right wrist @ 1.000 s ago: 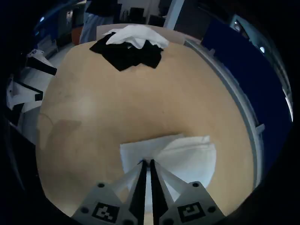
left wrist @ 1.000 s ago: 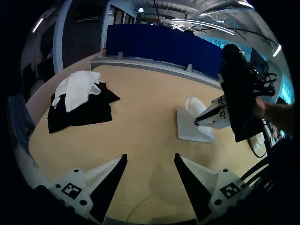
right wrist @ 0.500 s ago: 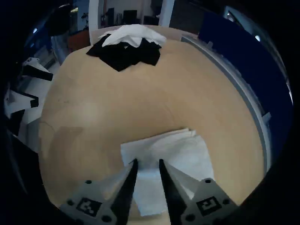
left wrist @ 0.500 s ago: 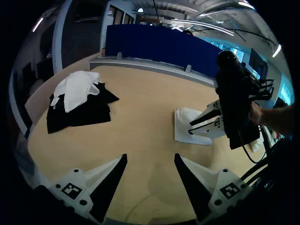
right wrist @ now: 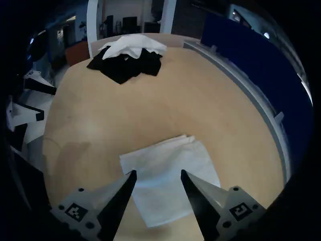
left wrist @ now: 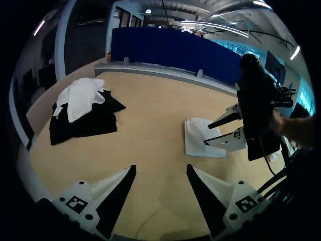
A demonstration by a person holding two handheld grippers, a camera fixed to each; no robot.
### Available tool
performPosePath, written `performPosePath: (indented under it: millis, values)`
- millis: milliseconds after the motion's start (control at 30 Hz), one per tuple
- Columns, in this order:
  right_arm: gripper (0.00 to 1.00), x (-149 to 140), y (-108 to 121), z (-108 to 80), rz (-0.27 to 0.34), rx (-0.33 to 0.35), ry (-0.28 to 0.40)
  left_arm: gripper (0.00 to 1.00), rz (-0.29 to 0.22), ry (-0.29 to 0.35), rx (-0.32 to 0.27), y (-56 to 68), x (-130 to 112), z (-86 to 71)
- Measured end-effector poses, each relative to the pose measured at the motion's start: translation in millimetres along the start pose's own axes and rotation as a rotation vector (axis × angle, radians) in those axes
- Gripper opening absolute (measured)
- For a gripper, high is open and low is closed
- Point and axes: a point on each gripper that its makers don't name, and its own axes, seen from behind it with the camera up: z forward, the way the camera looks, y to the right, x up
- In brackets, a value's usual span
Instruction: Fold towel
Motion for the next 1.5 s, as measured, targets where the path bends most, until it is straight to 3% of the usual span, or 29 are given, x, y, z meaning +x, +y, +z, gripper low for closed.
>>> performPosePath:
  millis: [433,1033,1233,1500]
  values:
    - [0.86,-5.4,4.6,-15.7,-0.002,-0.017,0.002,0.93,-0.002,0.009,0.002,0.5,4.0,-3.7]
    - [0.85,-75.8,-8.0,-29.6,0.150,-0.052,-0.066,0.93,0.009,0.009,-0.014,6.9,8.2,-0.2]
    - [0.79,-88.9,-12.1,-31.3,0.198,-0.060,-0.078,0.93,0.009,0.008,-0.019,8.3,8.4,2.2]
    - [0.62,-100.2,-20.4,-30.0,0.232,-0.053,-0.093,0.93,0.013,0.009,-0.022,9.4,10.1,4.3]
